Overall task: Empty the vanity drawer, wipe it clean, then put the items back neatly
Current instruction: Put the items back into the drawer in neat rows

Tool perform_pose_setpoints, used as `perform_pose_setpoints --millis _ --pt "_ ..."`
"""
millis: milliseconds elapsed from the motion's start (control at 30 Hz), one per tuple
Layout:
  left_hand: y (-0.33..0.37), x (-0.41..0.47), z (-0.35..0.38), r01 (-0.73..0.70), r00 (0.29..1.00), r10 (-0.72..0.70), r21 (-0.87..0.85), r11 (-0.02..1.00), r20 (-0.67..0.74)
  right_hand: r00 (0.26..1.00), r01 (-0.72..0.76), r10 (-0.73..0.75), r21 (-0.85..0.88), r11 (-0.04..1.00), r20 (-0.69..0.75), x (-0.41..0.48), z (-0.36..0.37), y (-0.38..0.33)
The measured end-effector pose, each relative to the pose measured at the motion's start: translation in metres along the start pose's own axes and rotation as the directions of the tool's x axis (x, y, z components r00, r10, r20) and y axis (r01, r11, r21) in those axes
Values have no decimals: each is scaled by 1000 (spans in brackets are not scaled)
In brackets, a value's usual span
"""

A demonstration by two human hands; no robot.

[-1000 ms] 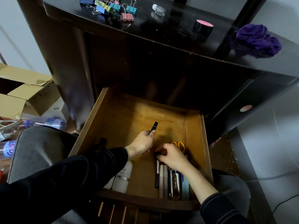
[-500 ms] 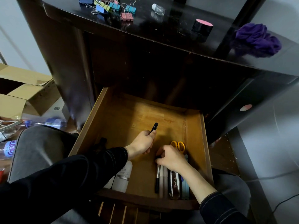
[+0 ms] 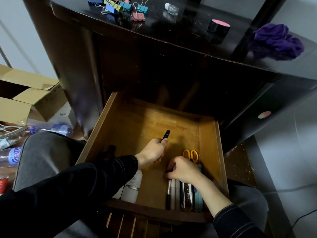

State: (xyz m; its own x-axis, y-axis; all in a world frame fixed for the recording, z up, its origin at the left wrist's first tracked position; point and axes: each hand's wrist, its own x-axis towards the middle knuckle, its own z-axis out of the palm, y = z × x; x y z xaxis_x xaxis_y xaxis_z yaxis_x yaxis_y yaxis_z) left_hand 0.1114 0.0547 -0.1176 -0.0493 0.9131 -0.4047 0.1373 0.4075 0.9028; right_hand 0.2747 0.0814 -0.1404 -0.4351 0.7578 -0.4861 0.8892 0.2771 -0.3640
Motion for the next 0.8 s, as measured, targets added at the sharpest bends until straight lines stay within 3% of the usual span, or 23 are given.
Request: perform_pose_setpoints --millis 467,800 --pt "0 2 0 24 1000 -24 -20 1000 -3 1000 -9 10 61 998 -20 -4 -4 -2" --pt "3 4 -4 117 993 -118 24 993 15 995 42 -34 84 996 -89 -2 -5 -3"
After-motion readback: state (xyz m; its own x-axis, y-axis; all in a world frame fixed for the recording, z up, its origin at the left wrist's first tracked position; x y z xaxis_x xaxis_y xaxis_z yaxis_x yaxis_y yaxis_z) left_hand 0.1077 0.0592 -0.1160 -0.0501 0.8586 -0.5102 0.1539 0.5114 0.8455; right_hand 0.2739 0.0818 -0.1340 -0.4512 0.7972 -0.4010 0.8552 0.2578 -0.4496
